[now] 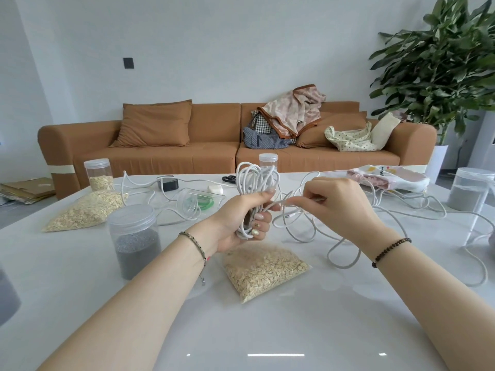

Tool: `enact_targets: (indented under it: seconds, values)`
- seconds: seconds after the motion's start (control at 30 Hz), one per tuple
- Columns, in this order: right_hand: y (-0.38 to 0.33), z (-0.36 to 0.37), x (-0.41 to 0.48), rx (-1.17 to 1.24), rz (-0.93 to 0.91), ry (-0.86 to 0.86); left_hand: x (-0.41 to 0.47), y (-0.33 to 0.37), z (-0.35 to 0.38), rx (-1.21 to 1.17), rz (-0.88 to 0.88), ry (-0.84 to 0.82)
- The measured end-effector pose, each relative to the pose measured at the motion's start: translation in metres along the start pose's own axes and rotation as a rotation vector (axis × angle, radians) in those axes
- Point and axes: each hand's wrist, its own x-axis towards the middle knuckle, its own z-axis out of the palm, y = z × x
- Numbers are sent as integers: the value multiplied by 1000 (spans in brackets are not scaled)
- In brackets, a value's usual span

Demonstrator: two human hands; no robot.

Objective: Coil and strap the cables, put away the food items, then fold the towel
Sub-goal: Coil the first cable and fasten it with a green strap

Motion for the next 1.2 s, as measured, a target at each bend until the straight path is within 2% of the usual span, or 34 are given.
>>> enact_targets:
  seconds: [0.1,0.23,0.4,0.6,0.73,0.8,0.87,0.97,1.07,1.2]
  values:
    - [-1,-7,1,203,148,-27,-1,4,3,-123,60,-21]
    - [-5,-7,2,171,144,-62,-3,7,9,-196,186,-46]
    - [-7,-2,3,256,148,-127,-5,13,9,-327,355,-9]
    - [-3,-3,2,178,149,-165,-8,25,-1,-559,453,71]
    - [-1,-7,4,91,175,-193,-10,28,-1,-582,500,95]
    - [2,-7,4,124,193,-226,-11,30,-1,-625,525,90]
    - [0,-6,4,146,203,-271,-10,28,0,-604,540,106]
    - [-5,-2,1,111,167,-284,-5,17,8,-423,514,96]
    - [-6,0,1,130,129,-170,-1,9,16,-372,456,40]
    - [-9,-1,0,182,95,-22,2,7,14,-358,424,57]
